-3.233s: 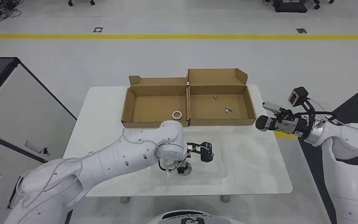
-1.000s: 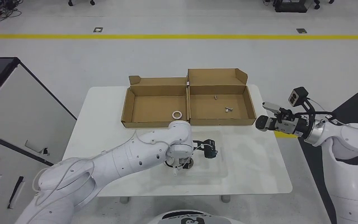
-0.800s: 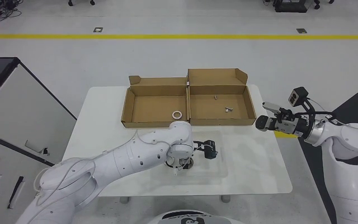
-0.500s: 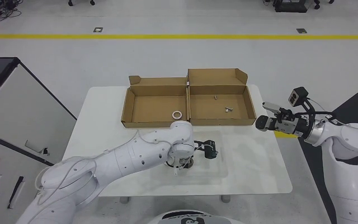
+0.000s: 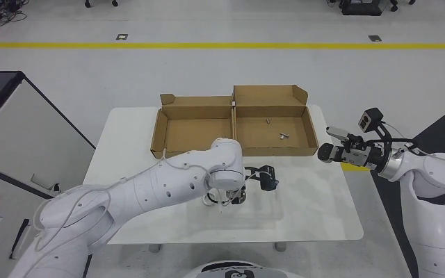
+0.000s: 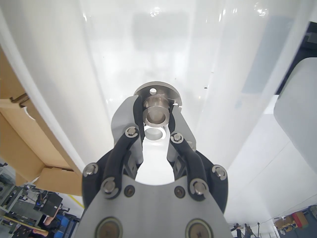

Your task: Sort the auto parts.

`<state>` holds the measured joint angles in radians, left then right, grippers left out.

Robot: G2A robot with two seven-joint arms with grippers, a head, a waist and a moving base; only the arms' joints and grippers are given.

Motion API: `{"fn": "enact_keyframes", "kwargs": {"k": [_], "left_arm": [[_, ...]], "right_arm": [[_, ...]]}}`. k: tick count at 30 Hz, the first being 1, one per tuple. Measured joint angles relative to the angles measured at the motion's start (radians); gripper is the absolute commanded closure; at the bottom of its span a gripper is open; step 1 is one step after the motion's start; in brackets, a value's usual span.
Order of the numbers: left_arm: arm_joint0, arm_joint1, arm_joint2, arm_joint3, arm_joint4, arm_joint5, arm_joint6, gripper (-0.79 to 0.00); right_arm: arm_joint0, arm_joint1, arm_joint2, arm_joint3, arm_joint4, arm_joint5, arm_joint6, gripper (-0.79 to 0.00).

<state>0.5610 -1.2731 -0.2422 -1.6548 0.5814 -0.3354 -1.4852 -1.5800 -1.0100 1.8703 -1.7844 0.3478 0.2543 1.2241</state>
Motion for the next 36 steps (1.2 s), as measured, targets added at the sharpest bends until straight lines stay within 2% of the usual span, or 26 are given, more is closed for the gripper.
{"fn": "enact_keyframes", "kwargs": {"k": [6,20,25,29,36], "left_arm": [[-0.053,0.028,-0.004,-0.081,-0.054,0.033,-0.033,0.0],[-0.045,0.03,-0.012,-0.073,-0.061,0.036,-0.016,0.0],[-0.016,0.065,-0.12,-0.063,-0.153,0.047,0.068,0.0],[0.025,0.113,-0.226,-0.081,-0.206,0.036,0.07,0.0],[0.182,0.207,-0.464,-0.123,-0.373,-0.034,0.135,0.0]], "right_arm": [[0.0,0.0,0.0,0.0,0.0,0.0,0.0,-0.785],[0.0,0.0,0.0,0.0,0.0,0.0,0.0,-0.785],[0.0,0.0,0.0,0.0,0.0,0.0,0.0,-0.785],[0.0,0.0,0.0,0.0,0.0,0.0,0.0,-0.785],[0.0,0.0,0.0,0.0,0.0,0.0,0.0,-0.785]]}}
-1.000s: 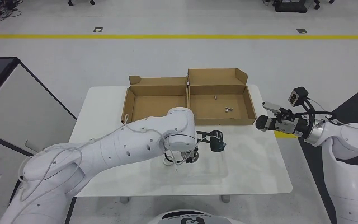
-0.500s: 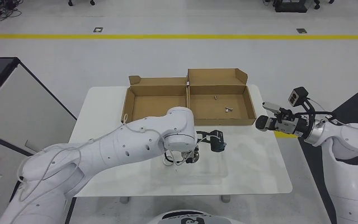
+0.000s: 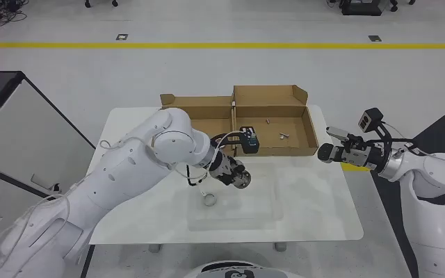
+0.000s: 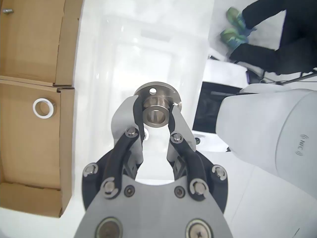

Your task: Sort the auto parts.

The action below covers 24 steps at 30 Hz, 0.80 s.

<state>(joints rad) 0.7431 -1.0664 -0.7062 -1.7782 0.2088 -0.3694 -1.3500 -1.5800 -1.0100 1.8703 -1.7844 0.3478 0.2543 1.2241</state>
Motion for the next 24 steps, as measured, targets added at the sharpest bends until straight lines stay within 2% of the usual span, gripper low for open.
{"fn": "enact_keyframes", "kwargs": {"k": [5,12,17,21,24], "left_arm": [[0.124,0.044,-0.166,-0.015,-0.172,-0.05,0.094,0.0],[0.22,0.062,-0.289,-0.002,-0.416,-0.131,0.212,0.0],[0.25,0.057,-0.314,0.018,-0.648,-0.248,0.274,0.0],[0.243,0.048,-0.307,0.032,-0.831,-0.351,0.254,0.0],[0.232,0.041,-0.293,0.009,-0.917,-0.383,0.28,0.0]], "right_arm": [[0.0,0.0,0.0,0.0,0.0,0.0,0.0,-0.785],[0.0,0.0,0.0,0.0,0.0,0.0,0.0,-0.785],[0.0,0.0,0.0,0.0,0.0,0.0,0.0,-0.785],[0.0,0.0,0.0,0.0,0.0,0.0,0.0,-0.785],[0.0,0.0,0.0,0.0,0.0,0.0,0.0,-0.785]]}}
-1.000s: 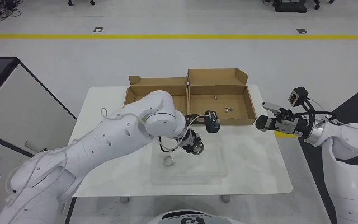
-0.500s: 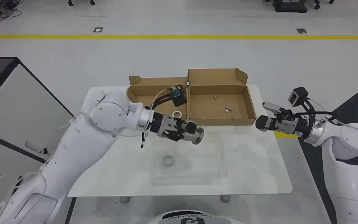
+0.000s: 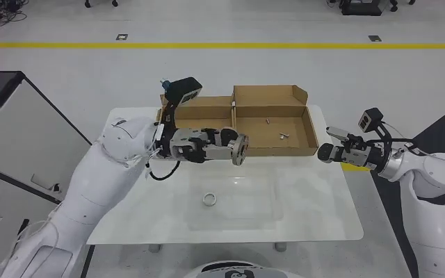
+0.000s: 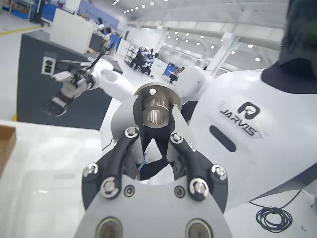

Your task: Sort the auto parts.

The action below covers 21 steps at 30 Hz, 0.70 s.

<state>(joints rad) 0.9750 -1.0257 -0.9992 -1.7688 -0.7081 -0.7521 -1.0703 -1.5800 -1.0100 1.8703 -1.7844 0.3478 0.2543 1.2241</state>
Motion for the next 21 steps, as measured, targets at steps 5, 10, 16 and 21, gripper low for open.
{"fn": "enact_keyframes", "kwargs": {"k": [5,10,16,21], "left_arm": [[-0.011,-0.008,0.025,-0.039,-0.087,-0.044,0.046,0.0],[-0.027,-0.007,0.03,-0.041,-0.057,-0.047,0.049,0.0],[-0.026,-0.007,0.03,-0.041,-0.062,-0.047,0.049,0.0],[0.001,-0.015,0.033,-0.089,-0.121,-0.056,0.107,0.0]], "right_arm": [[0.0,0.0,0.0,0.0,0.0,0.0,0.0,-0.785],[0.0,0.0,0.0,0.0,0.0,0.0,0.0,-0.785],[0.0,0.0,0.0,0.0,0.0,0.0,0.0,-0.785],[0.0,0.0,0.0,0.0,0.0,0.0,0.0,-0.785]]}}
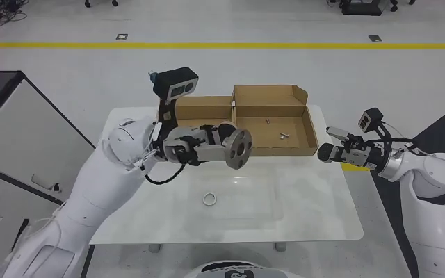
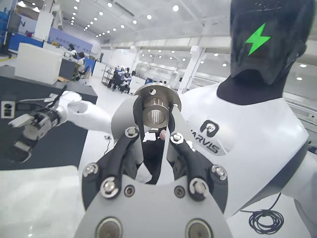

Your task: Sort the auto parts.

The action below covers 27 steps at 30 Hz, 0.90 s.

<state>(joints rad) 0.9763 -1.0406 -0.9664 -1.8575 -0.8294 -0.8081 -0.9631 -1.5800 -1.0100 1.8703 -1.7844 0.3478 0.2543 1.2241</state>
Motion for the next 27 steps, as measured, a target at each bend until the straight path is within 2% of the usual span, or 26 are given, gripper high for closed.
{"fn": "enact_keyframes", "kwargs": {"k": [9,18,27], "left_arm": [[0.016,-0.034,0.04,-0.045,-0.297,-0.039,-0.01,0.0],[0.048,-0.079,0.031,-0.053,-0.503,-0.037,-0.013,0.0],[0.09,-0.128,0.007,-0.012,-0.601,-0.034,-0.015,0.0]], "right_arm": [[0.0,0.0,0.0,0.0,0.0,0.0,0.0,-0.785],[0.0,0.0,0.0,0.0,0.0,0.0,0.0,-0.785],[0.0,0.0,0.0,0.0,0.0,0.0,0.0,-0.785]]}}
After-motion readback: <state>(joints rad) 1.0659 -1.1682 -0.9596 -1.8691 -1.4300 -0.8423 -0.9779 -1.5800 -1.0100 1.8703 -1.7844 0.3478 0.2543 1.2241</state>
